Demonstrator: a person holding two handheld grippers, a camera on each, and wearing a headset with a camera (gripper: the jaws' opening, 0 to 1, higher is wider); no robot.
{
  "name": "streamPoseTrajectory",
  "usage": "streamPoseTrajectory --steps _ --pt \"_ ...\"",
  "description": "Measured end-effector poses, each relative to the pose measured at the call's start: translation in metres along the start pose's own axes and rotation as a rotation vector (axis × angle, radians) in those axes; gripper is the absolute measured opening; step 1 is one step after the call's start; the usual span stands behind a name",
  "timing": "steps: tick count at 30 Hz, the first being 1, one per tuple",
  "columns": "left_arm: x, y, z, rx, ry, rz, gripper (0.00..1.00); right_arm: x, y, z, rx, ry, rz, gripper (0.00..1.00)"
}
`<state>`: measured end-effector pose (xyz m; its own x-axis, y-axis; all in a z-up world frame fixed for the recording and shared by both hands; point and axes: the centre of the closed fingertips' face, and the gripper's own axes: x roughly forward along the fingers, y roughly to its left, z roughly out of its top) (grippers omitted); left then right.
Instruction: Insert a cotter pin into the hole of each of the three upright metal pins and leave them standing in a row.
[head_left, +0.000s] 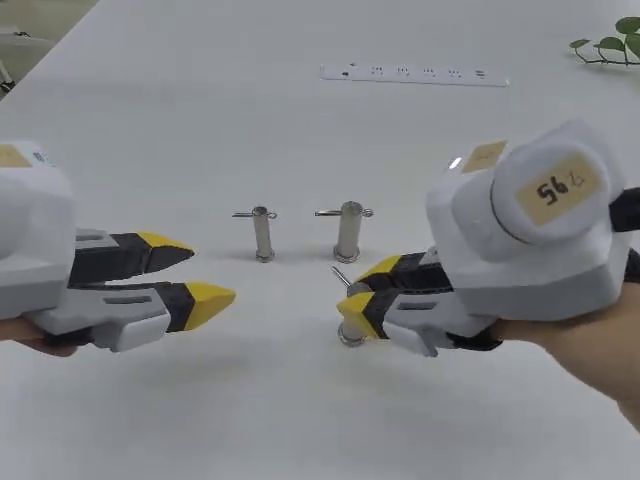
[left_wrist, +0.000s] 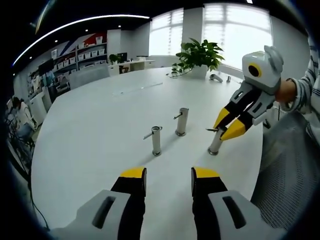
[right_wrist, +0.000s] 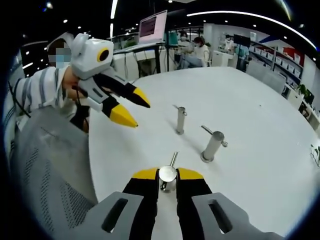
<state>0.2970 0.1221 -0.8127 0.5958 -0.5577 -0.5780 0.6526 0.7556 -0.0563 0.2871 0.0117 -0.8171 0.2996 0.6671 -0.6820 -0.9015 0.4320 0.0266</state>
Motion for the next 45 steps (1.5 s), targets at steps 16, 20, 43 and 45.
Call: streamPoseTrajectory --steps 16,20,43,45 --pt "-0.001 -0.003 -0.001 -0.015 0.012 -0.002 0.35 -0.026 -0.045 -0.004 -0.270 0.017 0.089 0.13" --pt "-0.005 -0.006 -0.001 -0.015 0.010 -0.015 0.36 -0.030 -0.058 -0.010 -0.333 0.044 0.128 0.13" --pt "-0.016 -0.008 -0.001 -0.076 -0.035 -0.006 0.37 -0.031 -0.098 -0.015 -0.485 0.081 0.310 0.13" --pt "-0.016 -0.008 -0.001 -0.080 -0.037 -0.004 0.37 -0.030 -0.098 -0.015 -0.505 0.080 0.325 0.13"
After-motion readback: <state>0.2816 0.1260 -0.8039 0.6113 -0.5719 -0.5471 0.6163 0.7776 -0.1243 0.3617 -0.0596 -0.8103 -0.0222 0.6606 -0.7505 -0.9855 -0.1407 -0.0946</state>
